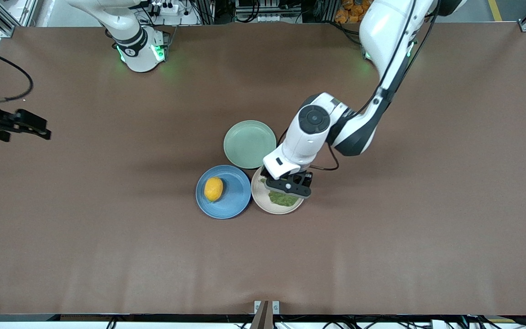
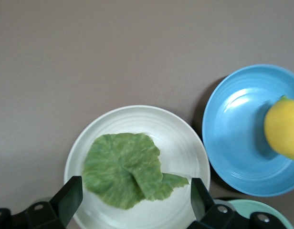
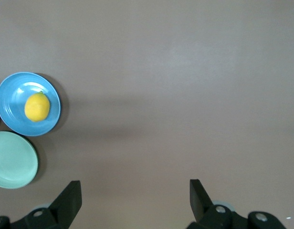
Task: Pick lemon and lettuce from blue and beige plates
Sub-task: 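Grasp the lettuce with the left gripper while the right gripper reaches the lemon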
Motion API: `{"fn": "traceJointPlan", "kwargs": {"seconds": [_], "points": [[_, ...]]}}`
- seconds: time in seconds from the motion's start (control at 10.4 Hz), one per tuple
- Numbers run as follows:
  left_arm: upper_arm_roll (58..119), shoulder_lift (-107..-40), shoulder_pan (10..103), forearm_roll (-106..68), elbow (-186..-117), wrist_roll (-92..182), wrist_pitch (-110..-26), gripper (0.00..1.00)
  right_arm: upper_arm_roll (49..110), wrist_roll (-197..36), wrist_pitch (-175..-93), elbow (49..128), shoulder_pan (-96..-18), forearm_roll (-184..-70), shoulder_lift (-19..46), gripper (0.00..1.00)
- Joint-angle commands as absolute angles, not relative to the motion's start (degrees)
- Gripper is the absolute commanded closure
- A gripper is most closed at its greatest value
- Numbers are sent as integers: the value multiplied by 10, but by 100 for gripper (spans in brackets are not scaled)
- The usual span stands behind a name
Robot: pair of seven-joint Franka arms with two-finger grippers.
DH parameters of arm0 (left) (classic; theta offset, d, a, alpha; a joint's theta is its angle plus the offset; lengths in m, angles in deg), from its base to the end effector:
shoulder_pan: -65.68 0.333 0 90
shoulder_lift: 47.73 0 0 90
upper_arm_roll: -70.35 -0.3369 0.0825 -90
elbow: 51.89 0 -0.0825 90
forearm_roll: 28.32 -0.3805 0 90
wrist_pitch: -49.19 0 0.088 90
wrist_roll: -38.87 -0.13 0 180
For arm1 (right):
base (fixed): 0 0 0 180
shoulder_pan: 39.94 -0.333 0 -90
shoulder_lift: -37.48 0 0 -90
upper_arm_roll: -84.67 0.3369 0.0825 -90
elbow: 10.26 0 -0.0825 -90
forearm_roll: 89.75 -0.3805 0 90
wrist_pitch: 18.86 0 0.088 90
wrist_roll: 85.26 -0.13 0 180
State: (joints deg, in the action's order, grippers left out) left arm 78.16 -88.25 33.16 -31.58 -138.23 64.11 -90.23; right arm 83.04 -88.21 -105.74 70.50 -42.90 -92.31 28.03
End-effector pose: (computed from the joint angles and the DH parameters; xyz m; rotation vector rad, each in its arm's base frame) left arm 0.5843 -0.4703 0.2691 2.9480 -0.3855 0.2492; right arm 0.5974 0.0214 0.5981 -3.1021 0.0417 0.0923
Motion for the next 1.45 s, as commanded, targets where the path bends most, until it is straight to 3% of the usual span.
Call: {"fn": "traceJointPlan", "kwargs": {"seconds": [0.0,0.48,0.67,1.06,1.35], "points": [[775,-925,314,-332,-1371,660,-937,0,832,-945,-1108,703,-450,-961,229,0],[730,-983,270,-343,-1371,670,-985,3,831,-1014,-1225,704,-537,-1010,94,0],[727,-986,270,-343,-1371,670,-992,27,832,-1069,-1273,704,-565,-1013,48,0],[728,-980,268,-342,-1371,701,-991,62,832,-1147,-1325,704,-625,-1039,-14,0],[728,-963,263,-340,-1371,719,-987,100,834,-1174,-1372,704,-650,-1064,-50,0]]}}
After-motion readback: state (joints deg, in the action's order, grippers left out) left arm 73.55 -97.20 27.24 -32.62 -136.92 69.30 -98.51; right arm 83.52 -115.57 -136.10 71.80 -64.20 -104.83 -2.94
